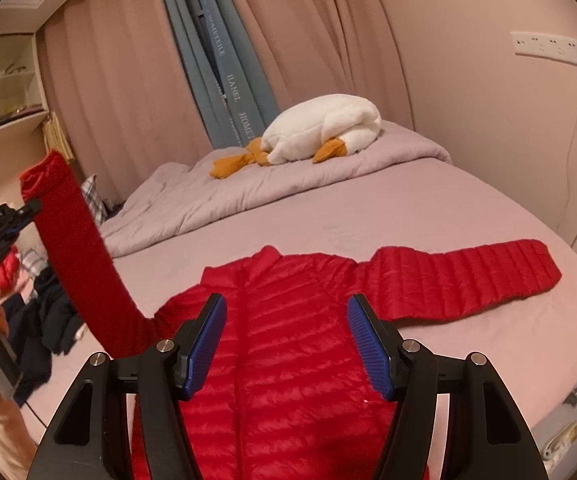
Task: Fold large clothes
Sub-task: 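Lift the held sleeve and fold it across the jacket body, then release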
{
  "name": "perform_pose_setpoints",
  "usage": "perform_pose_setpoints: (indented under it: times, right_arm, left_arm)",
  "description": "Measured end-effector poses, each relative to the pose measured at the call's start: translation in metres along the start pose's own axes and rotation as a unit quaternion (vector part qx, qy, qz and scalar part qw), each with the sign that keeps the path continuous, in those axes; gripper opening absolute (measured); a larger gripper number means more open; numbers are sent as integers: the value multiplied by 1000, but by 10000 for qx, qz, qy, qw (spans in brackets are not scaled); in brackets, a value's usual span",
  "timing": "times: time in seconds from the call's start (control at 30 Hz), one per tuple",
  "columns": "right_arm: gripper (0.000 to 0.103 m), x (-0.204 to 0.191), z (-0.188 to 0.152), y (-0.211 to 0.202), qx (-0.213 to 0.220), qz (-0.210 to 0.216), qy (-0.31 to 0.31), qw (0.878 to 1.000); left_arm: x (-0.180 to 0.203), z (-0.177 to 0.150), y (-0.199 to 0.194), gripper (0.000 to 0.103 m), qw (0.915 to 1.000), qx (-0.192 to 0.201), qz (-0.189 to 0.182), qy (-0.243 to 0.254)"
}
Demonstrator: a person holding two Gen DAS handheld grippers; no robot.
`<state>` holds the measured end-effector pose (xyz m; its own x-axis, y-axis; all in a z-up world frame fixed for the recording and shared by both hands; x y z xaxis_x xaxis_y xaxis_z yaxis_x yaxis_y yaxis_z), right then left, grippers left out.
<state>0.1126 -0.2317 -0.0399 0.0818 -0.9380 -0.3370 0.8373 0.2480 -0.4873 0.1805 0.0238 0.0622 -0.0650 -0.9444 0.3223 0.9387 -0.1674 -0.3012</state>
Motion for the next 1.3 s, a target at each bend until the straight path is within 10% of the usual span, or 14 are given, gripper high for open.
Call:
perform_pose_setpoints:
  times: [0.53,1.3]
  right_arm:
    - [65,26,-5,-4,6,-113,269,9996]
    - [65,53,-19,-2,-171,-305,581,9977]
  left_arm:
    - [85,-92,53,6,9859,-1292,-856,632]
    - [119,-214,105,6,9517,-2903,-984,161]
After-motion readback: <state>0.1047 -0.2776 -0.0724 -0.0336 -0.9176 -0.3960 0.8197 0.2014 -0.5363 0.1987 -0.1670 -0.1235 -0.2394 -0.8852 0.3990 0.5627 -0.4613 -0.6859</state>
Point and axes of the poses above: each gripper's, at about its wrist camera, not at the fingertips, and y roughly the way its jaws point, x to its right, z to its top, the point moved 4 cm from there along y, roughly the way its jaws point
